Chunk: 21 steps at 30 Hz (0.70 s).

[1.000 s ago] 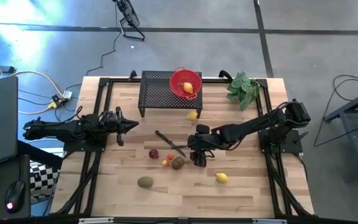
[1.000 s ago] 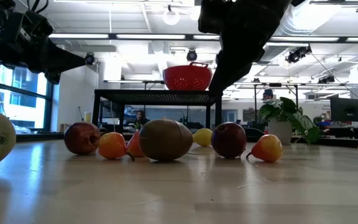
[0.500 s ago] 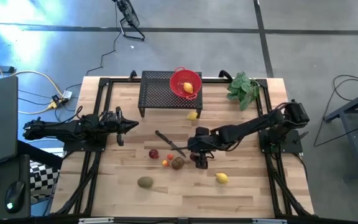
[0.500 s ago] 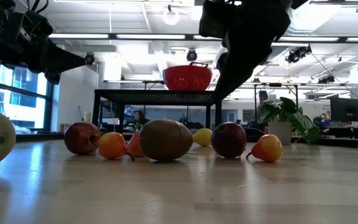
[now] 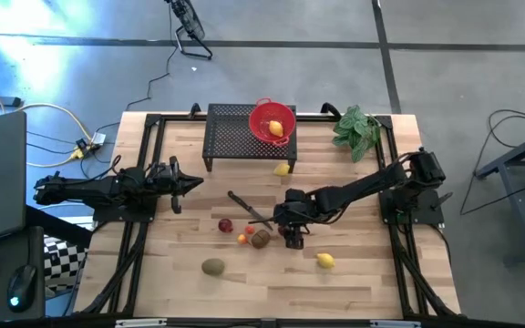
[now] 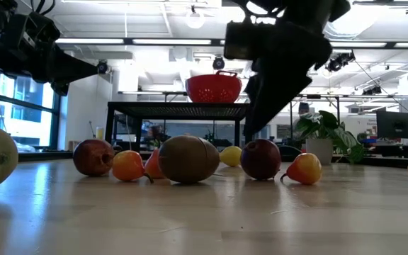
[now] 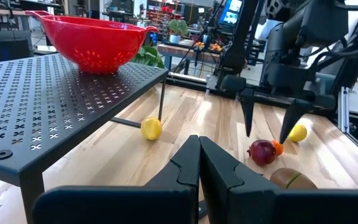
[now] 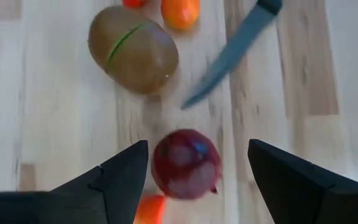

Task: Pick & Place Fruit
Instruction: Put the right pomegranate into the colander on the shelf

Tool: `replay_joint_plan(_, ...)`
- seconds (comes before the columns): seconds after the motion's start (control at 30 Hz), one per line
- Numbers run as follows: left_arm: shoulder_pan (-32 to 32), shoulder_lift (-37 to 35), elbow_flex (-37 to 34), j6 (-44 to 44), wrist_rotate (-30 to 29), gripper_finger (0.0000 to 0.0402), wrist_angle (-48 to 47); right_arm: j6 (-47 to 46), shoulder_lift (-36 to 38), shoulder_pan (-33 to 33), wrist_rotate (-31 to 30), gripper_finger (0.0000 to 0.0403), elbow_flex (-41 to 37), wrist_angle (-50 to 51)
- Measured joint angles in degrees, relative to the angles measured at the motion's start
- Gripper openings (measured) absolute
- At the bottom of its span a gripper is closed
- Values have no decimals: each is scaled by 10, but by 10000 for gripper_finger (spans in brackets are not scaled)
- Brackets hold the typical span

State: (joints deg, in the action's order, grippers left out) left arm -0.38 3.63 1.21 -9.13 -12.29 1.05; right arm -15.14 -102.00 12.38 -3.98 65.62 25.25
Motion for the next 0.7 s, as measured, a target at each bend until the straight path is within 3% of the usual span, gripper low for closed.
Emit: replay_joint_plan(0.7, 0, 1, 0, 0, 0, 0, 0, 4, -54, 0, 26, 271, -1, -4)
